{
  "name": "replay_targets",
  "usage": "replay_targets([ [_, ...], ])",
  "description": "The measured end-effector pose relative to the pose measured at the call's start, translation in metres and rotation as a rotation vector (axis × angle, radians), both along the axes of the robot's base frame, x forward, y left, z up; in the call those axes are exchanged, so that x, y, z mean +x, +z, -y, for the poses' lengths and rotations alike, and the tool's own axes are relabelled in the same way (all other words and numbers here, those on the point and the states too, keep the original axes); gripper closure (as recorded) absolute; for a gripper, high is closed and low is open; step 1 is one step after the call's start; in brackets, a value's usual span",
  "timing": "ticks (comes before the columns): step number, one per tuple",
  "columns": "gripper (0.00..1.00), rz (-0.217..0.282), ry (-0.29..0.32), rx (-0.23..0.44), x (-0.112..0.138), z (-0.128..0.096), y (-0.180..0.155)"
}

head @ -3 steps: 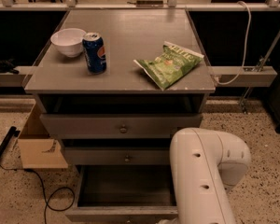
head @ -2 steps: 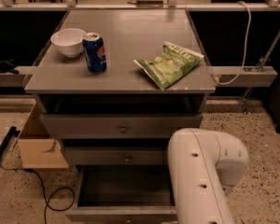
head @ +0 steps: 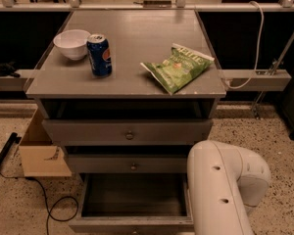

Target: Close bottom drawer

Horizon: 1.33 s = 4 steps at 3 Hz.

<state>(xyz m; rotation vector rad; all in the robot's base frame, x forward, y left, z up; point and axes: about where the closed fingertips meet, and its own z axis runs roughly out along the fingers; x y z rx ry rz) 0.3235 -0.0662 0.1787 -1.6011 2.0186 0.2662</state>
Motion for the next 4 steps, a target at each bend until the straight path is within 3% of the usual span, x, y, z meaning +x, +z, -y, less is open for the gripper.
replay_targets([
  [4, 1.00, 0.041, -0.031, 0.014, 0.047, -0.012, -0.018],
])
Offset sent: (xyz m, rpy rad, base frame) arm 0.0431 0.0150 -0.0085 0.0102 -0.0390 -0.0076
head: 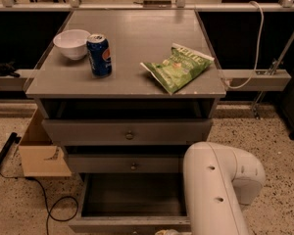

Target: Close bottom drawer

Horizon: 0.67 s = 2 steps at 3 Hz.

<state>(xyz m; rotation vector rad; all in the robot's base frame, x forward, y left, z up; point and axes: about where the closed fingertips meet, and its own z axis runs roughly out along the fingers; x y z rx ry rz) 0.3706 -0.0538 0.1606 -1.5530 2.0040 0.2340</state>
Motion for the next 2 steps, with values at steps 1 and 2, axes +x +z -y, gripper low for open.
replay_targets([
  [1, 1.00, 0.025, -0.011, 0.006, 0.012, -0.003, -0.001],
  [2, 1.00, 0.057, -0.018, 0.015, 0.027, -0.008, 0.004],
])
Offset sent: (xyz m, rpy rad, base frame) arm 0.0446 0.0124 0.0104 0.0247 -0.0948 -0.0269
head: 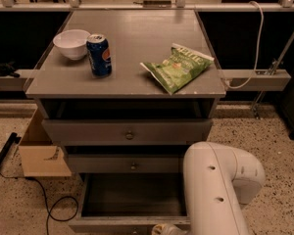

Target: Close bottom drawer

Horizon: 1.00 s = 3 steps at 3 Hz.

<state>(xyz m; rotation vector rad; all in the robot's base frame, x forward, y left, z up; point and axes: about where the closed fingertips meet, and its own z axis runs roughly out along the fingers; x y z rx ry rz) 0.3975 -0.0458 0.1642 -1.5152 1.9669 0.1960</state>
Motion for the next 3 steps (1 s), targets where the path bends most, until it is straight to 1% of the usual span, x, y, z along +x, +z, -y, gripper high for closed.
replay_targets([
  [1, 1.00, 0.062, 0.002, 0.028, 0.022, -0.017, 0.012],
  [2, 1.00, 0.062, 0.002, 0.028, 0.022, -0.017, 0.012],
  [3, 1.00, 0.041, -0.010, 0.022, 0.033, -0.019, 0.004],
])
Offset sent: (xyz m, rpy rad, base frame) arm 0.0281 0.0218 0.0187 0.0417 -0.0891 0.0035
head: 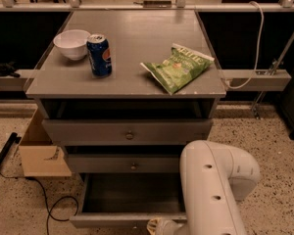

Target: Close bottom drawer

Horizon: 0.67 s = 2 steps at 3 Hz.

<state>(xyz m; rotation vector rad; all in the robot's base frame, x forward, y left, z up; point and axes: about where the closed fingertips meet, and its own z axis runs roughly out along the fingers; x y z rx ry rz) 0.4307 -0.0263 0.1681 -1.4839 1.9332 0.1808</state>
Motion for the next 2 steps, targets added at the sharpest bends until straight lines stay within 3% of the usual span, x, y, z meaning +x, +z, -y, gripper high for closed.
replay_targets([
  [2, 1.00, 0.006, -0.025, -0.039, 0.030, -0.008, -0.020],
])
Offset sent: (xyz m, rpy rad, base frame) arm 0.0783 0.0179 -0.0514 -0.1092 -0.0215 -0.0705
